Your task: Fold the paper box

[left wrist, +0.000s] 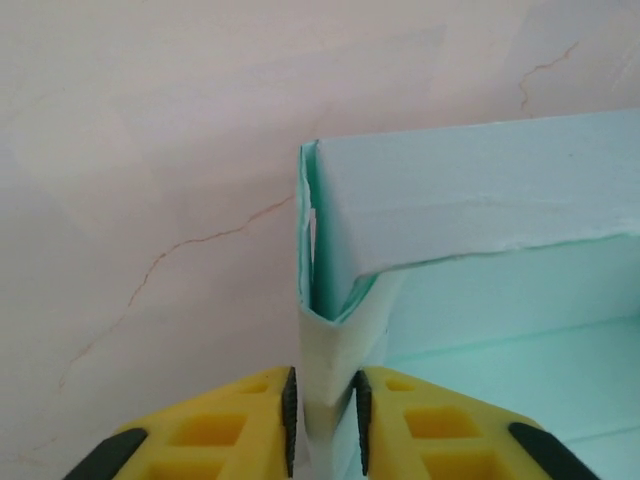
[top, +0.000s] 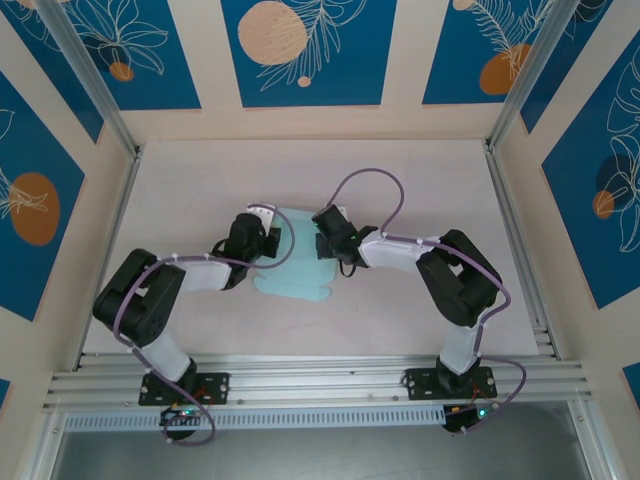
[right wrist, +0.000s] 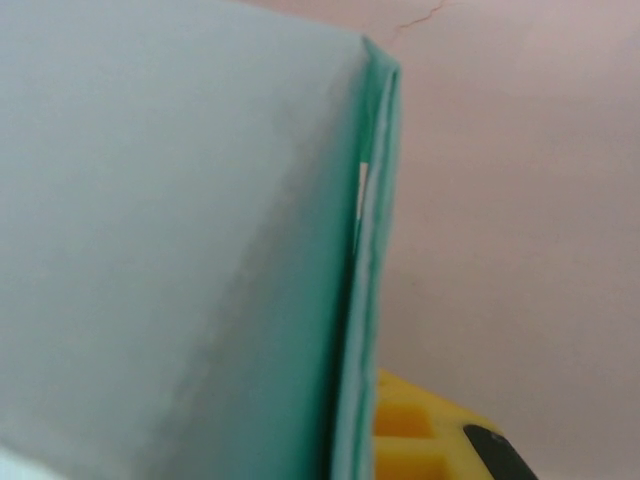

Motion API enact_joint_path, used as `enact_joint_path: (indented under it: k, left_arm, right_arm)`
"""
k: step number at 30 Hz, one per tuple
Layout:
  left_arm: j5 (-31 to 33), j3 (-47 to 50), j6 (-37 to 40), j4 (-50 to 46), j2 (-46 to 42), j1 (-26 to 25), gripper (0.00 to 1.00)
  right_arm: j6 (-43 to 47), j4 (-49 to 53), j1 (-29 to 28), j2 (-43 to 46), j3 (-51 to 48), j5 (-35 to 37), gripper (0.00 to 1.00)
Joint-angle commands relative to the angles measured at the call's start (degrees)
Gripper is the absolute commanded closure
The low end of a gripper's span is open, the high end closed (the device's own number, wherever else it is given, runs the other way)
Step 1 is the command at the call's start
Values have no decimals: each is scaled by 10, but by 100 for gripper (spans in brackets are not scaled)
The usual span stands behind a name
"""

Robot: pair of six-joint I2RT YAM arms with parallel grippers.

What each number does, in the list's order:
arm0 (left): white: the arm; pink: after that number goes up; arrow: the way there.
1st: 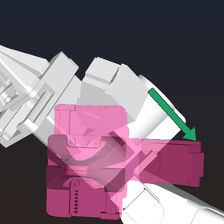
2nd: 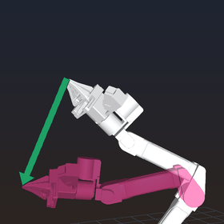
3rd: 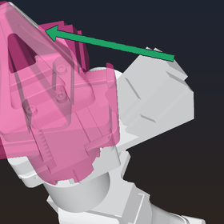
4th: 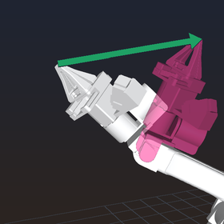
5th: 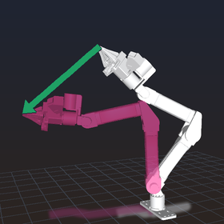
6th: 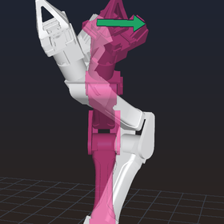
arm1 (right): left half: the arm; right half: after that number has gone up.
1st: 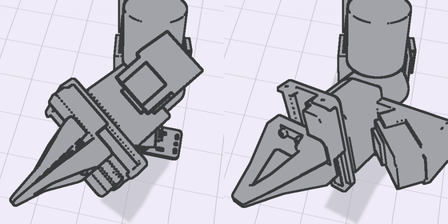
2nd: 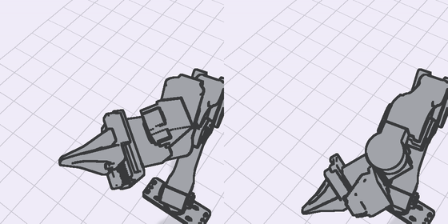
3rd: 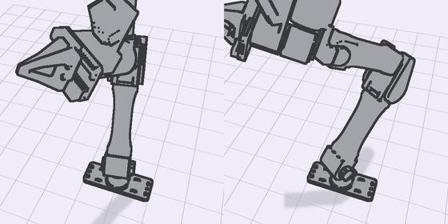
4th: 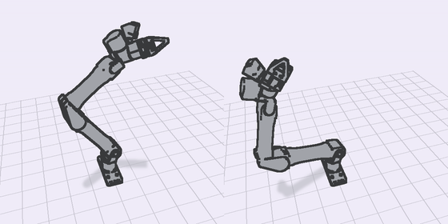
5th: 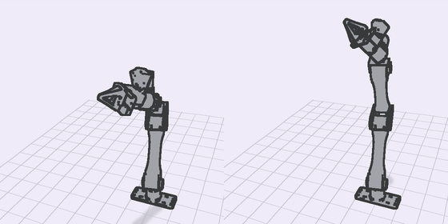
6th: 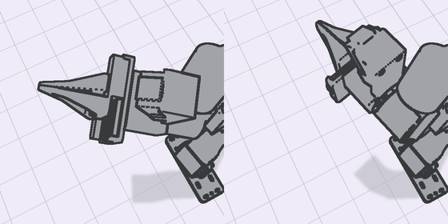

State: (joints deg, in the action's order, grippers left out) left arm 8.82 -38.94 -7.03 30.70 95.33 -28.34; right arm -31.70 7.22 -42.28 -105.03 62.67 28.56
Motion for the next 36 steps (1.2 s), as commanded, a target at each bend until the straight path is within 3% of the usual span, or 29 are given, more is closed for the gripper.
enact_joint_path:
  k: [1,7,15,23,28,36]
  left_arm:
    - [45,-13,1,38,19,-3,81]
    - [83,-26,-4,39,37,-14,94]
    - [168,-32,-28,39,54,-40,100]
    - [152,-14,-90,30,32,-41,100]
    - [136,-17,-97,10,26,-41,100]
    - [144,-20,-132,-18,19,-41,100]
  right_arm:
    - [14,4,-13,10,-4,-40,100]
    - [6,2,-15,10,-4,-43,100]
    - [-32,17,-17,-15,18,-25,100]
    - [-40,48,-20,-70,75,81,99]
    - [5,-5,-17,-80,75,77,91]
    - [1,47,-13,-119,129,134,97]
